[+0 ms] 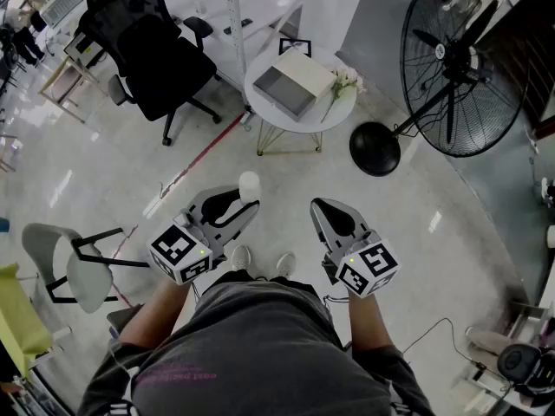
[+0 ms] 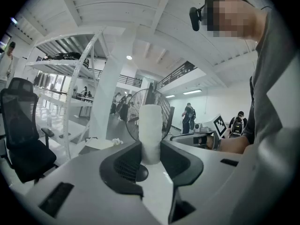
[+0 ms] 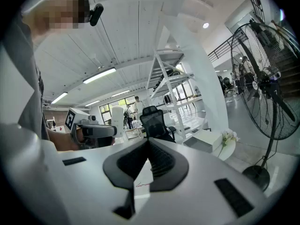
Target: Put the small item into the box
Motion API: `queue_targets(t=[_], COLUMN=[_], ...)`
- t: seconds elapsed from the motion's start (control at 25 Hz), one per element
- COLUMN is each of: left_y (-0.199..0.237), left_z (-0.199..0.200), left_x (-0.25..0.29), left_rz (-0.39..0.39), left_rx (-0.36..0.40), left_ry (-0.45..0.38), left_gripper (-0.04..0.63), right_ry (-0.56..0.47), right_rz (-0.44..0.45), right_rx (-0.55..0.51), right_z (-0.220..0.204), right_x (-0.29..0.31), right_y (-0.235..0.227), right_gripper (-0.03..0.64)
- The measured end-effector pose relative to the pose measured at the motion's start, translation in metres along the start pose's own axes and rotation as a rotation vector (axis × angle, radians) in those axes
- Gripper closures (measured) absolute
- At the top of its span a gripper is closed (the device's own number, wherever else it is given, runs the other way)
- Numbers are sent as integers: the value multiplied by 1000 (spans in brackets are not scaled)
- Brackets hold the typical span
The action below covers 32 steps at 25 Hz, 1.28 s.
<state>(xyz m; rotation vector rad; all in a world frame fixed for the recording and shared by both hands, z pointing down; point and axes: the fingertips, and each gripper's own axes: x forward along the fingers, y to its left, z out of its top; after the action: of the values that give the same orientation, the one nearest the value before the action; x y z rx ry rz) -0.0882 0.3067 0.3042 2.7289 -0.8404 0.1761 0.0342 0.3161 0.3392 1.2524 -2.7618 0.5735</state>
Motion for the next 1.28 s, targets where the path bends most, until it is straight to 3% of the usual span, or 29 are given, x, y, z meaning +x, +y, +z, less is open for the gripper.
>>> queue_targets(t=[0.32,0.84,1.28], left_y=[-11,-52,-57], left_z=[-3,-19,-22], left_x=[13,38,61], left_rz=[5,42,66], left_rx=[7,-2,-2], left_ry=[0,-9,-1], left_gripper=[459,459,459], right_ry=[1,-7,-11], right_rz=[4,28,32], right_rx=[-25,4,55], right_z=[3,-6,-14], right_x=[-9,-57,-68], right_y=[-9,-39,-72], right_gripper=[597,595,595])
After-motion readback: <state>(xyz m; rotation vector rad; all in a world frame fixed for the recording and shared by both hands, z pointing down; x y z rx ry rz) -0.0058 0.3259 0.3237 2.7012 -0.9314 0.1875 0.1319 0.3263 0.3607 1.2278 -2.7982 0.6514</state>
